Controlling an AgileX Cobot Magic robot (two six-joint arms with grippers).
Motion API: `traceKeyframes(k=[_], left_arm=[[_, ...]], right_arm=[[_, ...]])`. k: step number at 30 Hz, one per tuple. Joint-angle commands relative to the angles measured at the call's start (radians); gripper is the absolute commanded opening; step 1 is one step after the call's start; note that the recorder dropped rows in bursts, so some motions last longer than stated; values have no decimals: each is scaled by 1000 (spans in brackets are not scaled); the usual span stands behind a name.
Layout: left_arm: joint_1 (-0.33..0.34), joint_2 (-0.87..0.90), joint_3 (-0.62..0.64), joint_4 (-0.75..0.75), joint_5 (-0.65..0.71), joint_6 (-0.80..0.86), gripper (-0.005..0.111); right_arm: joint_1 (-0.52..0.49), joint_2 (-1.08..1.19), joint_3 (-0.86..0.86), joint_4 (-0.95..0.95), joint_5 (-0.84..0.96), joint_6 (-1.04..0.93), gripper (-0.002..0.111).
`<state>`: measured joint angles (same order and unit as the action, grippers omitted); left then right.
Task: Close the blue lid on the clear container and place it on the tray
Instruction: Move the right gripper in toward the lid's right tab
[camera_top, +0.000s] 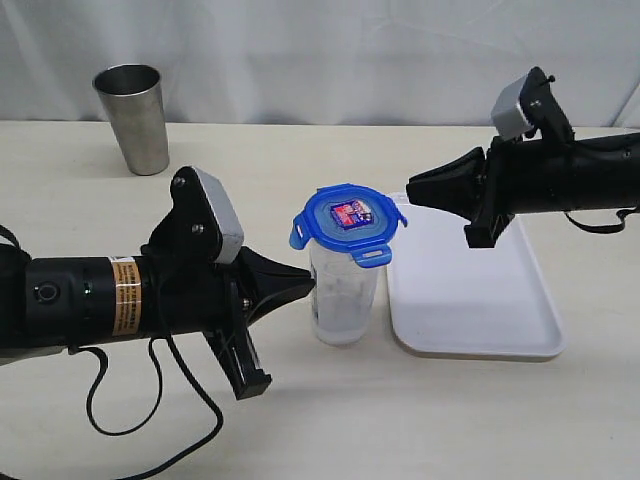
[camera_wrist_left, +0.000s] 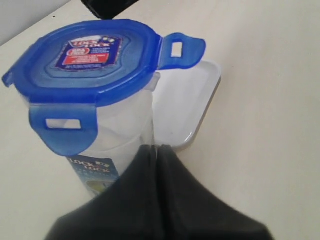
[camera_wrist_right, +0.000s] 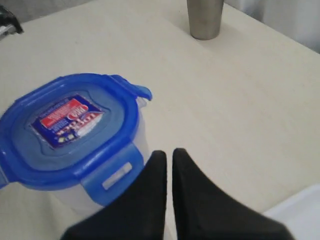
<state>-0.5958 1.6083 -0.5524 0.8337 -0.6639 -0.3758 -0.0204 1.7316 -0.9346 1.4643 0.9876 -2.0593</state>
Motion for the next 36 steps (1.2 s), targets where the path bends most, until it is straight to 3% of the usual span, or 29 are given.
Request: traceKeyframes(k=[1, 10, 24, 36], left_arm=[[2, 0, 3, -27, 0, 9, 0], [2, 0, 3, -27, 0, 9, 0], [2, 0, 3, -27, 0, 9, 0], [2, 0, 3, -29, -2, 13, 0]], right_arm=[[-13, -2, -5, 12, 29, -27, 4], [-13, 68, -42, 95, -53, -58, 4], [-11, 188, -99, 91, 125, -56, 4], [-11, 198, -99, 36, 143, -21, 4]])
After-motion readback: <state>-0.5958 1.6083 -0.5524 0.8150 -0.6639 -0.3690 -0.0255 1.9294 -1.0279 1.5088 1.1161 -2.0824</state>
